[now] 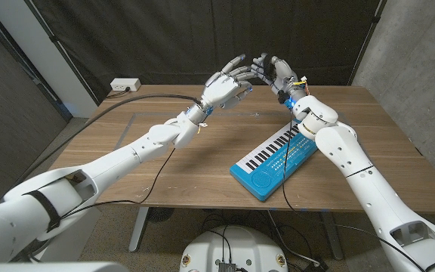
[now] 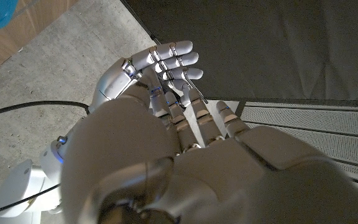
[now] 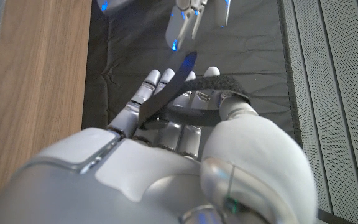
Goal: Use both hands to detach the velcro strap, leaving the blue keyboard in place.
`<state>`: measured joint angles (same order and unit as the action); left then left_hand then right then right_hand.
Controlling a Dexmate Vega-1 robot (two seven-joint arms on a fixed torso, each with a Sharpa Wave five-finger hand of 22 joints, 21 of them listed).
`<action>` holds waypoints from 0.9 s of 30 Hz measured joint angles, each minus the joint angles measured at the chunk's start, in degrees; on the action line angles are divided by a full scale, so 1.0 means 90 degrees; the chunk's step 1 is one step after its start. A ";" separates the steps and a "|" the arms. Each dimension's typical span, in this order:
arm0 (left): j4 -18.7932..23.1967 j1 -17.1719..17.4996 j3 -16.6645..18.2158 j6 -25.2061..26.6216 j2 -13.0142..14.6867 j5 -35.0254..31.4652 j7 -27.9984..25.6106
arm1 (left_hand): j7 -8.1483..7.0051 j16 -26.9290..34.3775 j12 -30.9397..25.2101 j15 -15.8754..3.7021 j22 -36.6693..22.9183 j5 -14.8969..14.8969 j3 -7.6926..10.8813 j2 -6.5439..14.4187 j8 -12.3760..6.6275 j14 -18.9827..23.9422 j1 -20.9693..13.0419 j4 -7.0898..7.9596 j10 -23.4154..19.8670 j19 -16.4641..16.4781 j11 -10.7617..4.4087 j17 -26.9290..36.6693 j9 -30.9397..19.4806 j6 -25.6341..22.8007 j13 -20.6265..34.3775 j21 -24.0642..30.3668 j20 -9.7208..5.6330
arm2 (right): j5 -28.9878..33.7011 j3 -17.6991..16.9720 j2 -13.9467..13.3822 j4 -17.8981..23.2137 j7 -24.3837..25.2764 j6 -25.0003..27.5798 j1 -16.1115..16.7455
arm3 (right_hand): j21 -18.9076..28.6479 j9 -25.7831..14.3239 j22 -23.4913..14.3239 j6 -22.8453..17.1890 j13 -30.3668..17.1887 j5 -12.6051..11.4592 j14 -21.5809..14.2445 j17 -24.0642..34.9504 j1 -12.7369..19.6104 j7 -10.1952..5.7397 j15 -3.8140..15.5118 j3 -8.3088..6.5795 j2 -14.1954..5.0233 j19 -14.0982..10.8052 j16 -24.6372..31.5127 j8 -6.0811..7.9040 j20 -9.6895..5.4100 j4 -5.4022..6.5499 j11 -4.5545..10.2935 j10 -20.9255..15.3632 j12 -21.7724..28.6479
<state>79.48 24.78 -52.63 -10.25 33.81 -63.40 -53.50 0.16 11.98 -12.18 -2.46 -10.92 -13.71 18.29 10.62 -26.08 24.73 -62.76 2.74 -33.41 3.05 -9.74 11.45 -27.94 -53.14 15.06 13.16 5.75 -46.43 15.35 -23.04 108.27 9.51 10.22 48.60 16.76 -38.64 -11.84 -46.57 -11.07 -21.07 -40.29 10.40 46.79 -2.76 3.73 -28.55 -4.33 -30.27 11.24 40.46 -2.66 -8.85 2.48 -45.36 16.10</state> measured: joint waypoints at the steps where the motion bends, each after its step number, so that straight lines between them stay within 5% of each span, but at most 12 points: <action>1: 0.0012 0.0013 0.0012 -0.0001 0.0004 0.0012 0.0004 | -0.0008 0.0000 0.0000 0.0000 0.0000 0.0000 0.0014 0.0000 0.0000 0.0000 0.0000 -0.0014 0.0000 0.0000 0.0000 0.0000 -0.0025 -0.0008 0.0000 -0.0008 0.0000 | -0.0004 -0.0002 -0.0001 0.0002 0.0003 0.0001 0.0001 | 0.0000 0.0000 0.0000 0.0000 0.0000 0.0000 0.0000 0.0000 0.0000 0.0000 0.0000 0.0000 0.0000 0.0000 0.0000 0.0000 0.0000 0.0000 0.0000 0.0000 0.0000; 8: 0.0094 0.0206 0.0206 0.0004 0.0075 0.0201 0.0013 | -0.0149 0.0000 -0.0044 -0.0023 0.0000 0.0079 0.0098 -0.0200 0.0000 0.0024 -0.0027 0.0021 -0.0143 -0.0033 -0.0094 -0.0030 -0.0085 -0.0223 0.0030 -0.0010 -0.0038 | -0.0012 -0.0005 -0.0023 0.0009 0.0016 0.0001 0.0003 | 0.0000 0.0000 0.0000 0.0000 0.0000 0.0000 -0.0032 0.0001 0.0000 0.0000 0.0030 0.0000 0.0000 0.0000 0.0000 -0.0002 0.0000 0.0000 0.0000 0.0000 0.0000; 11: 0.0262 0.0296 0.0307 0.0027 0.0099 0.0295 0.0006 | -0.0264 0.0000 -0.0034 -0.0023 0.0000 0.0217 0.0077 -0.0552 -0.0111 0.0025 0.0027 -0.0012 -0.0151 -0.0036 -0.0147 -0.0059 0.0148 -0.0047 0.0030 -0.0010 -0.0084 | 0.0014 0.0001 -0.0027 0.0009 0.0029 -0.0025 0.0003 | 0.0000 0.0000 0.0000 0.0000 0.0001 0.0000 -0.0031 0.0000 0.0000 0.0000 0.0030 0.0000 0.0000 0.0000 0.0000 -0.0024 0.0000 0.0000 0.0000 0.0000 -0.0024; 19: 0.0340 0.0419 0.0497 0.0030 0.0092 0.0479 -0.0076 | -0.1058 -0.0037 0.0074 0.0006 -0.0001 0.0299 -0.0471 -0.1433 0.0686 -0.0142 0.0528 0.0023 0.0296 -0.0146 -0.0091 -0.0011 0.0847 0.1324 0.0058 -0.0060 -0.0052 | -0.0070 0.0009 0.0003 -0.0062 -0.0042 -0.0044 0.0001 | 0.0000 0.0000 0.0000 -0.0002 0.0000 0.0000 -0.0031 0.0001 0.0000 0.0002 0.0029 -0.0019 0.0000 -0.0001 0.0000 -0.0023 0.0001 -0.0020 0.0000 0.0000 -0.0024; 27: 0.0205 0.0367 0.0526 0.0029 -0.0022 0.0344 -0.0453 | -0.1267 -0.0037 0.0074 -0.0022 -0.0001 0.0268 -0.0584 -0.1574 0.0829 -0.0182 0.0668 0.0064 0.0332 -0.0187 -0.0057 0.0002 0.0979 0.1597 0.0058 -0.0060 -0.0044 | -0.0813 -0.0150 0.0109 -0.0131 -0.0246 0.0366 -0.0031 | 0.0000 -0.0030 0.0000 0.0009 0.0001 0.0000 -0.0078 0.0007 -0.0039 0.0106 -0.0015 -0.0025 -0.0039 -0.0069 0.0000 -0.0026 0.0069 -0.0021 -0.0034 -0.0034 -0.0024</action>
<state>81.32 28.08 -47.90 -9.99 33.61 -60.31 -57.57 -11.25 11.65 -11.51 -2.65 -10.93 -11.30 13.03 -3.55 -18.62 23.09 -56.75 3.31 -30.43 1.37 -10.25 11.46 -19.13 -38.77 15.58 12.62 5.35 -53.75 13.99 -22.06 107.09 7.30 13.52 48.32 16.76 -38.91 -11.84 -46.49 -11.06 -21.07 -40.99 10.46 46.44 -1.81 3.59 -28.78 -4.68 -30.89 11.24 40.22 -2.04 -9.04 2.17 -45.67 15.88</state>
